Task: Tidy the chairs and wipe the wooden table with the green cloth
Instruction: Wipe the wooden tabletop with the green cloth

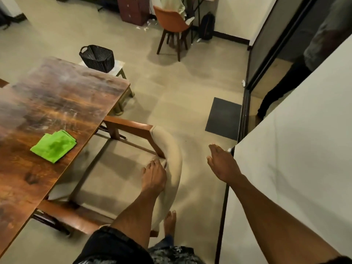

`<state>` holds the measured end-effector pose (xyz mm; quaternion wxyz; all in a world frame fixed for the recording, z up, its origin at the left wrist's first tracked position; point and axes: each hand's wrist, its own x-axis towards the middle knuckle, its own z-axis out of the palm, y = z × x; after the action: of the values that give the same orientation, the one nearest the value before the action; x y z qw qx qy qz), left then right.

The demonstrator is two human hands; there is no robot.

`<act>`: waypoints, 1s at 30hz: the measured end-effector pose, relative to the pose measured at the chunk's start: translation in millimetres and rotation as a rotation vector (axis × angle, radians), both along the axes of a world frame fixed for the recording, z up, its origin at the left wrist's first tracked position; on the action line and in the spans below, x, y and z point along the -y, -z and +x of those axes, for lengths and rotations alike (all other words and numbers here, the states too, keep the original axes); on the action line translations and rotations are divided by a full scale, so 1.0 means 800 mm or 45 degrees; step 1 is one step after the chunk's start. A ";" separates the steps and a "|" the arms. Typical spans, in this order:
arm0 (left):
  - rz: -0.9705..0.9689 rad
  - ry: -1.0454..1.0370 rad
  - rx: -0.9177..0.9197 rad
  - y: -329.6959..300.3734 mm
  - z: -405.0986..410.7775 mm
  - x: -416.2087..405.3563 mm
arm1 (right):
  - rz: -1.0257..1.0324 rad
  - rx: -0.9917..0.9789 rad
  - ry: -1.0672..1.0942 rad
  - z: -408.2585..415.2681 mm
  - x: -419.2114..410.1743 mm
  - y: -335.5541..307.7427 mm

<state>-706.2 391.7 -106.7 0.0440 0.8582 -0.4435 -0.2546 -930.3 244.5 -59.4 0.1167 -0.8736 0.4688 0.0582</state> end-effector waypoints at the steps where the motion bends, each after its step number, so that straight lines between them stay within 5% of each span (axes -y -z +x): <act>1: -0.011 -0.021 -0.020 0.000 0.002 0.015 | -0.008 0.000 -0.020 0.007 0.019 -0.004; 30: -0.139 -0.403 0.320 -0.056 0.026 0.353 | 0.038 0.095 -0.719 0.167 0.463 -0.008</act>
<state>-685.4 108.9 -61.7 0.0743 0.9385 -0.3184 -0.1109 -797.0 -126.0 -52.6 0.1259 -0.9693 0.2014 0.0630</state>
